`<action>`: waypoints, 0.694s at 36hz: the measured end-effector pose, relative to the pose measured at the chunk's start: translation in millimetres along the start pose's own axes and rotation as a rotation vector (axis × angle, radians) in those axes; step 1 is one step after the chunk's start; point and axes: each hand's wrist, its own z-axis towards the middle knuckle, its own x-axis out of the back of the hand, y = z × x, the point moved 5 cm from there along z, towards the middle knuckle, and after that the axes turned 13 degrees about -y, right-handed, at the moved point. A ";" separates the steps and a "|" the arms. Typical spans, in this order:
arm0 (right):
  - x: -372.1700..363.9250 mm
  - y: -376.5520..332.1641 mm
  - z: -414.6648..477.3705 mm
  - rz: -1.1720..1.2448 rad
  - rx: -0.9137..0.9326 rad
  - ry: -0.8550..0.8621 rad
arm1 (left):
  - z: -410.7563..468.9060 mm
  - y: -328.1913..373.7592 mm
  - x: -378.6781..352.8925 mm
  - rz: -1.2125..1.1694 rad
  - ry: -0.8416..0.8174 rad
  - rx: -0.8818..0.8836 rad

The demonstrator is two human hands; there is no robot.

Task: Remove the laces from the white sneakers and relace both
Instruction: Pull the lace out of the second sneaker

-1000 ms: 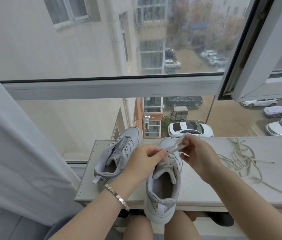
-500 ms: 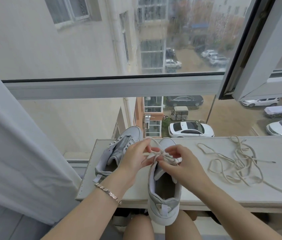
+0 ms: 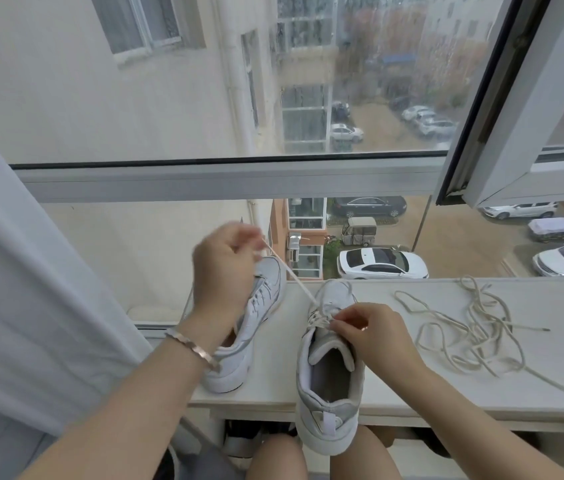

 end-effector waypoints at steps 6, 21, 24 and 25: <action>2.4 7.6 -1.5 0.179 -0.079 0.024 | 15.4 16.8 38.2 -0.216 0.343 -0.091; 46.1 -38.7 0.8 0.789 0.071 -0.076 | -46.5 -24.0 -78.6 0.124 -0.605 0.173; 70.6 -31.0 -0.7 0.860 0.077 0.047 | -37.8 -29.7 -64.6 -0.176 -0.479 0.307; 79.2 -25.6 -2.6 0.793 0.073 0.119 | -35.2 -33.7 -58.8 -0.273 -0.428 0.349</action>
